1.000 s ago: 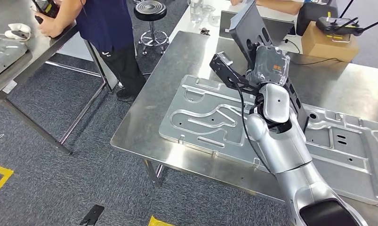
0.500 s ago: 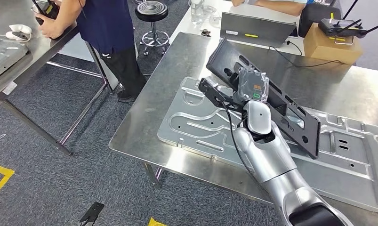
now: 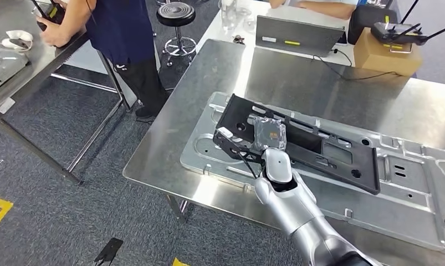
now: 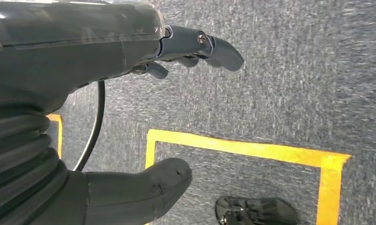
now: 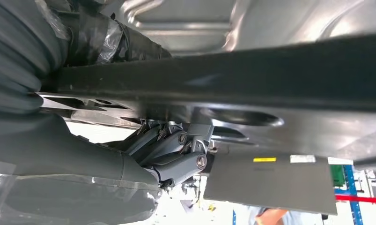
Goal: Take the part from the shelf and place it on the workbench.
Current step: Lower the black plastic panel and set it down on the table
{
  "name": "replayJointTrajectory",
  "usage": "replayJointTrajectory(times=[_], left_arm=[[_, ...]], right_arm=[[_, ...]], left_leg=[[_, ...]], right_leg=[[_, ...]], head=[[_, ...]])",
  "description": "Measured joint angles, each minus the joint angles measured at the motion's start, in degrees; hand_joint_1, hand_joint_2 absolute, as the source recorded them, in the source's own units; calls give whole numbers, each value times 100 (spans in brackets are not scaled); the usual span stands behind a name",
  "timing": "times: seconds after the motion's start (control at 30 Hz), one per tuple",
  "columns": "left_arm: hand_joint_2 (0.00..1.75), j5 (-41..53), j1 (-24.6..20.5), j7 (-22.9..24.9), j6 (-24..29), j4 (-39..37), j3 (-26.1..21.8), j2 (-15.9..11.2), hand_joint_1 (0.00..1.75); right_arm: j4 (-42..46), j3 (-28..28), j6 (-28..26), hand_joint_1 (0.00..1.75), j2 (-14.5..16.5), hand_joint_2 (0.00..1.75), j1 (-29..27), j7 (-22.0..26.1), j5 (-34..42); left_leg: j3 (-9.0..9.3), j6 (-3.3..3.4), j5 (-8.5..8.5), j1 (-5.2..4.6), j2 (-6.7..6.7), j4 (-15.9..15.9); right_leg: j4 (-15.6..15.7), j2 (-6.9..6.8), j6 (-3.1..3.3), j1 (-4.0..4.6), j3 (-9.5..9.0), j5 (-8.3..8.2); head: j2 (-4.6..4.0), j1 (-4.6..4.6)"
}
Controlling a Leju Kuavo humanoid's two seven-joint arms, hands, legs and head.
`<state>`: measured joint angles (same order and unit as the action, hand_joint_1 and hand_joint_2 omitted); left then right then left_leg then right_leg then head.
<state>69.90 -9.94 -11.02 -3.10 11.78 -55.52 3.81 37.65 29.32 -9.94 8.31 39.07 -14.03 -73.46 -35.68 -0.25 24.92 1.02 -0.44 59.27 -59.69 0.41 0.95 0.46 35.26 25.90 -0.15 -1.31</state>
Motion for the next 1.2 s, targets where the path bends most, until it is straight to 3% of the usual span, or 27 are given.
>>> replayJointTrajectory(times=[0.1, 0.2, 0.23, 0.27, 0.3, 0.33, 0.37, 0.43, 0.5, 0.6, 0.63, 0.7, 0.77, 0.8, 0.83, 0.9, 0.97, 1.1, 1.13, 1.2], left_arm=[[175, -7, -3, 0, 1, 0, 10, 4, 0], [175, -13, -6, 0, 3, 0, 29, 5, 0], [175, -13, -3, 0, 5, 0, 33, 5, 0], [175, -10, -2, -1, 9, 0, 39, 5, 0], [175, -6, 0, -3, 14, 0, 50, 5, 0], [131, -2, 1, -6, 20, 0, 66, 6, 0], [87, 2, 1, -10, 26, 0, 84, 7, 0], [0, 2, -1, -24, 38, 0, 115, 8, 0], [0, -7, -3, -42, 40, 0, 126, 8, 0], [0, -35, -3, -53, 23, -1, 128, 9, 0], [0, -49, -3, -52, 16, -1, 129, 8, 0], [0, -70, 0, -46, 5, 0, 129, 0, 0], [0, -79, 17, -36, -6, -1, 129, -7, 0], [0, -81, 26, -31, -10, -1, 129, -9, 0], [0, -83, 31, -28, -14, -1, 129, -11, 0], [0, -83, 26, -26, -15, 0, 129, -19, 0], [0, -83, 16, -26, -15, 0, 129, -27, 0], [0, -83, 23, -26, -16, 0, 129, -27, 0], [0, -83, 20, -25, -16, 0, 129, -27, 0], [0, -87, 18, -22, -17, 0, 129, -27, 0]], right_arm=[[-61, 15, -11, 175, 10, 175, -8, 30, 14], [-134, 41, -33, 175, 18, 175, -75, 60, 28], [-163, 54, -38, 131, 19, 131, -117, 67, 30], [-190, 67, -43, 87, 21, 87, -158, 72, 32], [-221, 77, -50, 44, 29, 44, -189, 76, 35], [-245, 83, -59, 0, 40, 0, -207, 78, 38], [-266, 86, -70, 0, 54, 0, -214, 78, 42], [-301, 91, -99, 0, 86, 0, -213, 90, 49], [-339, 95, -129, 0, 114, 0, -217, 107, 62], [-388, 95, -145, 0, 157, 0, -216, 117, 79], [-399, 95, -146, 0, 176, 0, -213, 120, 84], [-425, 95, -147, 0, 204, 0, -219, 124, 95], [-456, 95, -147, 0, 210, 0, -240, 124, 112], [-472, 95, -147, 0, 210, 0, -247, 124, 120], [-486, 95, -147, 0, 211, 0, -251, 124, 126], [-500, 95, -147, 0, 217, 0, -250, 124, 132], [-504, 95, -147, 0, 224, 0, -247, 124, 134], [-508, 96, -148, 0, 227, 0, -243, 124, 135], [-508, 95, -148, 0, 227, 0, -239, 124, 136], [-515, 95, -147, 0, 227, 0, -239, 124, 141]], left_leg=[[32, 83, -37, 42, 13, -64], [41, 128, -38, 47, 21, -77], [42, 131, -35, 48, 20, -76], [45, 132, -31, 50, 17, -74], [51, 129, -26, 54, 12, -72], [60, 120, -18, 58, 8, -69], [69, 105, -8, 61, 4, -66], [72, 49, 5, 47, 2, -58], [72, -22, -1, 36, 4, -73], [46, -113, 101, 59, 14, 24], [-39, -131, 234, 63, 15, 229], [-358, -150, 594, 63, 16, 937], [-618, -167, 765, 61, 17, 1490], [-615, -168, 695, 61, 18, 1484], [-506, -163, 534, 61, 19, 1259], [-127, -140, 195, 56, 18, 513], [95, -90, 91, 36, 8, 68], [111, 39, 69, 40, 10, -13], [113, 73, 55, 49, 15, -27], [110, 114, 48, 48, 24, -32]], right_leg=[[-213, -4, -83, -17, 77, 168], [-1194, -11, -159, -72, 538, 651], [-1467, -12, -176, -92, 678, 725], [-1555, -13, -187, -110, 732, 690], [-1430, -17, -192, -126, 682, 555], [-1109, -23, -189, -136, 533, 349], [-705, -33, -177, -140, 347, 160], [-115, -42, -148, -113, 72, -24], [10, -27, -114, -73, 21, -14], [88, -12, 2, -98, -20, -59], [120, -15, 42, -110, -40, -75], [127, -20, 87, -98, -47, -77], [110, -20, 98, -82, -44, -67], [97, -19, 99, -77, -42, -61], [81, -16, 94, -76, -42, -52], [33, -8, 61, -66, -34, -23], [-13, 1, 10, -43, -10, -1], [-80, 0, -95, -40, 27, 52], [-242, -4, -126, -51, 95, 165], [-881, -13, -177, -73, 380, 516]], head=[[0, -1], [0, -2], [0, -2], [0, -2], [0, -2], [0, -2], [0, -2], [0, -1], [0, 1], [0, 1], [0, 2], [0, 3], [0, 4], [0, 4], [0, 4], [0, 4], [0, 2], [0, -1], [0, -2], [0, -4]])
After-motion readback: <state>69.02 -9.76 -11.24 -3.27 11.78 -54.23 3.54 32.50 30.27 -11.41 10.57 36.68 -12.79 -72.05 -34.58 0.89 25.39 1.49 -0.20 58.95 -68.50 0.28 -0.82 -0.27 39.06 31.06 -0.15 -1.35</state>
